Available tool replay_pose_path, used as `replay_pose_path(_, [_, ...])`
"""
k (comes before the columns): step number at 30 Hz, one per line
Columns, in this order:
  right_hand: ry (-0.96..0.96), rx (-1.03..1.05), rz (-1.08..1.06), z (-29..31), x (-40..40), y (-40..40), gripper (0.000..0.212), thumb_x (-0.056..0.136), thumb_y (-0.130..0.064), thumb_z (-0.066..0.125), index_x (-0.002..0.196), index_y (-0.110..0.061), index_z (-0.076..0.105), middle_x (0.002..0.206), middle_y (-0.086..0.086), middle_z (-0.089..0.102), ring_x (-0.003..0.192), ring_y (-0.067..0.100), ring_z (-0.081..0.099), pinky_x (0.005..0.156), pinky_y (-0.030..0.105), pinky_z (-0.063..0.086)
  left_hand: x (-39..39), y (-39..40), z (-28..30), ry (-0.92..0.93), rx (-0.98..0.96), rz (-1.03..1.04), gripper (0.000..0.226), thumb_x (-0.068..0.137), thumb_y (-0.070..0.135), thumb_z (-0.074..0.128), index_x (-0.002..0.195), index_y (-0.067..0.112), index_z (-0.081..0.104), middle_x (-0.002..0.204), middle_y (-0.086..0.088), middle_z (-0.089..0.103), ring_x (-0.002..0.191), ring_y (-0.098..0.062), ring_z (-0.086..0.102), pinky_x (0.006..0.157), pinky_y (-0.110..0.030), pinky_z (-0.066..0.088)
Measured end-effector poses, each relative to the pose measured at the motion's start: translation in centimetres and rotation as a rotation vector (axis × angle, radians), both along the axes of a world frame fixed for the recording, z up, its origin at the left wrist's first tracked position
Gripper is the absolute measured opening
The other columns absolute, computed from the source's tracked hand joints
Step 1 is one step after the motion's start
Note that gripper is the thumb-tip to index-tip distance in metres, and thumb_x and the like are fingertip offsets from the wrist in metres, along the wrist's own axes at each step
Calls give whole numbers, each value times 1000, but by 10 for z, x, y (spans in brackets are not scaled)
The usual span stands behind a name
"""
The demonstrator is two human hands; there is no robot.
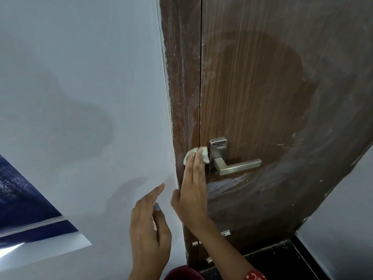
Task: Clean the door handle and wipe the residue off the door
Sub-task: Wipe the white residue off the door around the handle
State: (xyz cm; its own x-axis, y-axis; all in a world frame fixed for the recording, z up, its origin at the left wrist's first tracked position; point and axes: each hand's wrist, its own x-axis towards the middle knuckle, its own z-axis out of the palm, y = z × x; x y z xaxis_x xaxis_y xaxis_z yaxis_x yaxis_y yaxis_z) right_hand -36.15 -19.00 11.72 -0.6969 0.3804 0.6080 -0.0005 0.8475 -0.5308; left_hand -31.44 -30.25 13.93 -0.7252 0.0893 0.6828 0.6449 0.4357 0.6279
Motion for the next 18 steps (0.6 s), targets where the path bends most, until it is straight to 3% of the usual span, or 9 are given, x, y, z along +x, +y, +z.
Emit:
replay_pose_path(2, [-21,89,-7,3,-7,10,104,65,-8,71,147,-8,7,155,11,5,143,23,-2,112,41,11,1,-1,-3,-14,6,11,38,93,20,34,121,15,58,120,17,55,112,10,48,95,-5,36])
replay_pose_path(6, [-131,232,31,-35,-1,25,100,64,-22,78,145,-7,20,152,12,25,141,25,9,112,42,11,2,-1,-6,-25,10,16,38,93,21,34,120,14,59,119,27,49,111,14,46,94,-3,33])
replay_pose_path(9, [-277,278,96,-83,20,39,105,61,-26,81,145,-9,21,153,9,13,141,26,13,111,44,15,2,4,-6,-20,-4,4,36,93,20,35,122,17,57,119,30,47,110,15,47,93,-1,32])
replay_pose_path(13, [-319,-48,-66,-101,27,54,116,64,-17,79,147,-11,0,153,5,-8,142,25,0,114,43,22,4,6,-7,-41,-14,-7,36,92,21,35,123,24,54,120,33,46,110,16,45,93,1,29])
replay_pose_path(16, [-219,-427,-168,-82,11,43,115,71,-11,72,145,-12,-15,151,-1,-27,140,21,-7,109,27,20,5,4,-10,-43,-26,-3,36,92,19,35,122,19,56,121,31,47,110,17,45,94,0,30])
replay_pose_path(18, [-191,-457,-157,-77,3,18,111,73,-11,70,146,-12,-14,153,0,-24,138,19,-5,104,20,19,5,4,-10,-39,-25,-1,37,92,18,35,121,16,58,121,26,50,111,14,47,94,-1,32])
